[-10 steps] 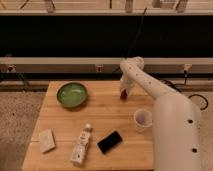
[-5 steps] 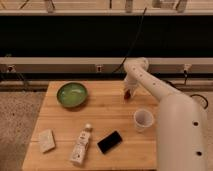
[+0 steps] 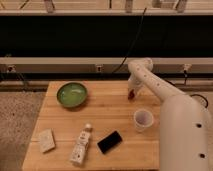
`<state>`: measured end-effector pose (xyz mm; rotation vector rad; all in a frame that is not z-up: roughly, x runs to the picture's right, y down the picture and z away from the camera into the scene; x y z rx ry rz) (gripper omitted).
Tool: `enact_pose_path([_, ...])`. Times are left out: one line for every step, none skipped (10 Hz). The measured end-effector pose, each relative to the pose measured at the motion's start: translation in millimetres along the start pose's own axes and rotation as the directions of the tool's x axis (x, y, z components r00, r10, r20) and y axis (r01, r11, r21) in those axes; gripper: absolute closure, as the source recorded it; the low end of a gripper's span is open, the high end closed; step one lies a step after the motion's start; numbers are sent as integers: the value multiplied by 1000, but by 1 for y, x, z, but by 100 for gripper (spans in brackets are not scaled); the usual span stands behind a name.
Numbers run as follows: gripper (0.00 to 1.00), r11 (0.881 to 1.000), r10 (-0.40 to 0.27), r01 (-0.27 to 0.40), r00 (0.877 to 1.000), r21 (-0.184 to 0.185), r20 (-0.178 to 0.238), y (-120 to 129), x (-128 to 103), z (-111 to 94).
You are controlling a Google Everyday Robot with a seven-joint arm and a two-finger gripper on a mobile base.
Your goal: Drag the pepper across the table
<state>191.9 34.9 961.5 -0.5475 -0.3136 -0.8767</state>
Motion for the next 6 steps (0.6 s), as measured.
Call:
enact_pose_path([100,1000,1,-1,1000,-2,-1,0,4,0])
enact_pose_path([100,1000,-2,2,1000,-7,-2,2,5,0])
enact_pose_path([100,1000,-3,3,1000,-13,0,5,2,-1])
enact_pose_path([100,1000,1,-1,1000,-18,-6,11,4,-2])
enact_pose_path([100,1000,2,-2,1000,-18,-14,11,7,-3])
enact_pose_path([100,1000,0,0,1000,-17,-15,7,7,-3])
